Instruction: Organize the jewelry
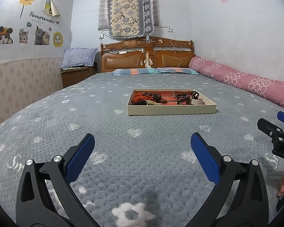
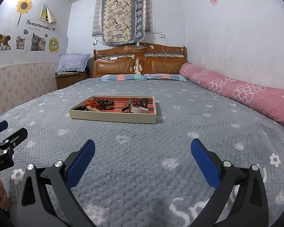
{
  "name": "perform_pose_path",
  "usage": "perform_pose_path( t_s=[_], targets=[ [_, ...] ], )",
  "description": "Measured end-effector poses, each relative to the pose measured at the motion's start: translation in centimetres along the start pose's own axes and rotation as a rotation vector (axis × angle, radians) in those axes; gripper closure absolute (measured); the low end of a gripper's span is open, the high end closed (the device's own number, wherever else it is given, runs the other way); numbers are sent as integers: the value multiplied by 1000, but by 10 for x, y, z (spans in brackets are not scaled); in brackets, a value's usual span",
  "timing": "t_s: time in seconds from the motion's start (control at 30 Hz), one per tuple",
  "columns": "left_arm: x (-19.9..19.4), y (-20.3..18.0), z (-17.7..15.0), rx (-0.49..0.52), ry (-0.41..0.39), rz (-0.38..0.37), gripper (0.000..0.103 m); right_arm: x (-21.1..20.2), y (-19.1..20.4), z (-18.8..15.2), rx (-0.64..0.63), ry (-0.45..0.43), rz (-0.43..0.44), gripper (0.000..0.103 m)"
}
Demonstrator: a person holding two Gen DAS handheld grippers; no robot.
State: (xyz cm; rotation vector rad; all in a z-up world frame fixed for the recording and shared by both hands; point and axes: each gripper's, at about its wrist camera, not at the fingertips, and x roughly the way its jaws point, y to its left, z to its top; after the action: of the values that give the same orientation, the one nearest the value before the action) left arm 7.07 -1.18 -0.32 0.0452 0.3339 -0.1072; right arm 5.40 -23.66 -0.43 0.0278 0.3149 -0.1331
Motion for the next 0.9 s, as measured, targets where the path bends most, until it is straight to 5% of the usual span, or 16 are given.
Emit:
perform_pose_path(
  t_s=[0.9],
  targets=[
    [4,5,-1,-9,20,9,5,2,-1,0,5,3,1,4]
  ],
)
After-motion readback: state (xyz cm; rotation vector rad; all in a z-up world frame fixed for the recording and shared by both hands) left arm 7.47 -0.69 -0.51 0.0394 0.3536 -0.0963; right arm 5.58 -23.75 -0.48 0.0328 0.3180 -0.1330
